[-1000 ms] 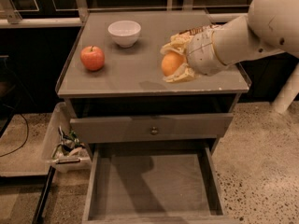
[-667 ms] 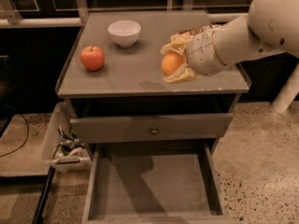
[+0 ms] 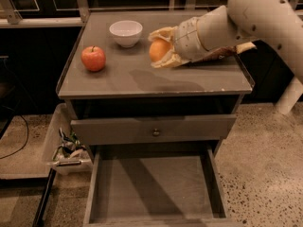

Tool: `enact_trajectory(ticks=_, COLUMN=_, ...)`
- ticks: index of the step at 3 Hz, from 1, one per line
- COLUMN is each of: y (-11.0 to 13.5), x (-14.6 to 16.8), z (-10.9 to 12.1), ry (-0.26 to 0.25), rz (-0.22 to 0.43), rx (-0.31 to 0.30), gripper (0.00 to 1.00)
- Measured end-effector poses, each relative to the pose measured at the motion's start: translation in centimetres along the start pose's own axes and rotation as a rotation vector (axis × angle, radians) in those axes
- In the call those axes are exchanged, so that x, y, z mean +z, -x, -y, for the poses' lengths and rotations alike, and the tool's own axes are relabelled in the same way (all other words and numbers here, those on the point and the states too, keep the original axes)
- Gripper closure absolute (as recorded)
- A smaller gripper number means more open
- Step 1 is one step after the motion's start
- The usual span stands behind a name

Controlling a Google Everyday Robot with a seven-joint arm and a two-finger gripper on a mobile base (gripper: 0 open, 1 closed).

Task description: Pick orange from middle drawer and place on counter

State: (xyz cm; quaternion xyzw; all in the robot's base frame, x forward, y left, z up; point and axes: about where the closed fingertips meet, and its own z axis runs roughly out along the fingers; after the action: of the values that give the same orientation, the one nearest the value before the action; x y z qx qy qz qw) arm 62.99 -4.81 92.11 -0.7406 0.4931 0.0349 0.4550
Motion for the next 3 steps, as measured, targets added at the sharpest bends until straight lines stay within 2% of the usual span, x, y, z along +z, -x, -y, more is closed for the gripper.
enact_trajectory(ticks=1, y=-0.3, x=2.7, z=2.6, ry=-0.011, rz=0.046, rx=-0.004, gripper=1.00)
enact_trajectory(ticks=2, y=-0.8, x=4.7, z=3.7, ry=0.000, rz=0.083, rx=0.026, gripper=1.00)
enact_trajectory(ticks=3, y=-1.8, x=6.4, z=4.0, ry=0.010, rz=0.136, rx=0.091, gripper=1.00)
